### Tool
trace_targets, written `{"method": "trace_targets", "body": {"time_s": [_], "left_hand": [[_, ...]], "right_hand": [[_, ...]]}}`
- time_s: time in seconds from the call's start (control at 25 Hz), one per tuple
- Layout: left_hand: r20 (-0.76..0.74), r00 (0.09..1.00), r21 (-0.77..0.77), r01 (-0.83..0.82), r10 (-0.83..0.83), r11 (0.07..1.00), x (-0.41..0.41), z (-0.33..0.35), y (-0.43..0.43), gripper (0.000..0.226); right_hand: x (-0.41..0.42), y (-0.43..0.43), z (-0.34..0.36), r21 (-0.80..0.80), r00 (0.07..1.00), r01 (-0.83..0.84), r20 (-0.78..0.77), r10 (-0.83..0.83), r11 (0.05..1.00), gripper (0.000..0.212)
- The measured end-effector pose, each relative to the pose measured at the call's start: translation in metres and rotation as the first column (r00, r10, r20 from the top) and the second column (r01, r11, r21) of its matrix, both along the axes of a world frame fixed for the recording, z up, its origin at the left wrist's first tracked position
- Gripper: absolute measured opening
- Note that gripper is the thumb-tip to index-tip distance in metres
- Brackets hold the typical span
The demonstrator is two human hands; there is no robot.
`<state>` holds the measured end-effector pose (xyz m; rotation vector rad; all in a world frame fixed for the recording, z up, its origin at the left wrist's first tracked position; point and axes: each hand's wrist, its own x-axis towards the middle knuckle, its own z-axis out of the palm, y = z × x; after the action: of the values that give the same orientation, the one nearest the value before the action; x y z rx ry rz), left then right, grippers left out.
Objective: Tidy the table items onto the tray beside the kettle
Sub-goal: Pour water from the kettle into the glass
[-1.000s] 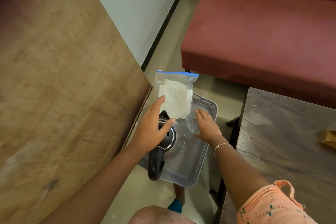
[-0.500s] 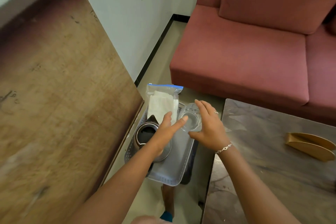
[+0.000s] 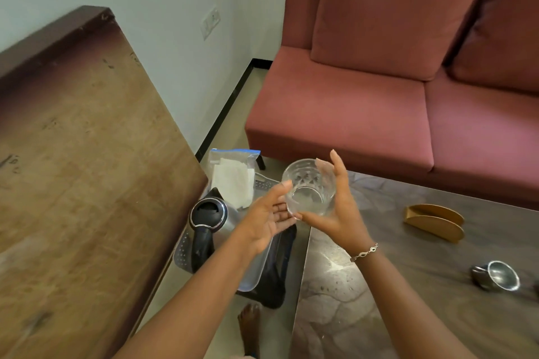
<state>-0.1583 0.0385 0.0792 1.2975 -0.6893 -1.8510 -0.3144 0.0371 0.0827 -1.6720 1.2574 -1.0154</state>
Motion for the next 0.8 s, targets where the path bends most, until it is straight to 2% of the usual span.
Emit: {"method": "trace_targets", "body": {"time_s": [0.08, 0.2, 0.28, 0.4, 0.44, 0.48, 0.52, 0.56, 0.6, 0.64, 0.72, 0.8], "left_hand": [[-0.005, 0.999, -0.009, 0.044, -0.044, 0.999, -0.012, 0.011, 0.006, 0.058], [0.006, 0.995, -0.037, 0.1, -0.1, 0.994, -0.021, 0.019, 0.015, 0.051], [0.013, 0.99, -0.03, 0.142, -0.142, 0.989, -0.025, 0.021, 0.024, 0.055], [0.186, 0.977, -0.11, 0.129, -0.107, 0.986, -0.023, 0.011, 0.035, 0.071], [0.313, 0.95, -0.18, 0.046, 0.013, 0.983, -0.018, 0.004, 0.04, 0.064], [0.486, 0.85, -0.271, -0.075, 0.203, 0.96, -0.006, -0.007, 0.044, 0.053], [0.634, 0.674, -0.36, -0.177, 0.379, 0.916, 0.009, -0.019, 0.049, 0.048], [0.731, 0.486, -0.418, -0.234, 0.479, 0.877, 0.027, -0.033, 0.054, 0.051], [0.794, 0.339, -0.428, -0.278, 0.505, 0.86, 0.048, -0.047, 0.059, 0.061], [0.842, 0.274, -0.372, -0.328, 0.464, 0.868, 0.068, -0.062, 0.063, 0.074], [0.899, 0.321, -0.166, -0.374, 0.296, 0.912, 0.099, -0.089, 0.066, 0.097], [0.916, 0.386, 0.02, -0.318, 0.11, 0.948, 0.114, -0.112, 0.064, 0.1]], "right_hand": [[-0.011, 0.009, -0.002, 0.039, 0.998, 0.02, 0.059, -0.022, 0.999, 0.108], [-0.02, 0.018, -0.004, 0.025, 0.992, 0.058, 0.107, -0.061, 0.998, 0.094], [-0.025, 0.025, -0.002, 0.006, 0.988, 0.091, 0.124, -0.091, 0.996, 0.087], [-0.03, 0.034, -0.001, 0.0, 0.977, 0.141, 0.16, -0.139, 0.99, 0.089], [-0.034, 0.036, 0.0, 0.002, 0.973, 0.159, 0.169, -0.157, 0.987, 0.091], [-0.035, 0.036, 0.001, 0.001, 0.971, 0.159, 0.179, -0.157, 0.987, 0.093], [-0.038, 0.037, 0.001, -0.003, 0.973, 0.157, 0.169, -0.154, 0.988, 0.094], [-0.041, 0.037, 0.001, -0.006, 0.976, 0.157, 0.153, -0.154, 0.988, 0.095], [-0.041, 0.037, 0.001, -0.003, 0.978, 0.154, 0.143, -0.152, 0.988, 0.095], [-0.041, 0.037, 0.001, 0.003, 0.979, 0.151, 0.139, -0.15, 0.988, 0.096], [-0.041, 0.038, -0.001, 0.013, 0.978, 0.154, 0.139, -0.154, 0.988, 0.096], [-0.041, 0.039, -0.003, 0.027, 0.978, 0.161, 0.131, -0.164, 0.987, 0.097]]}}
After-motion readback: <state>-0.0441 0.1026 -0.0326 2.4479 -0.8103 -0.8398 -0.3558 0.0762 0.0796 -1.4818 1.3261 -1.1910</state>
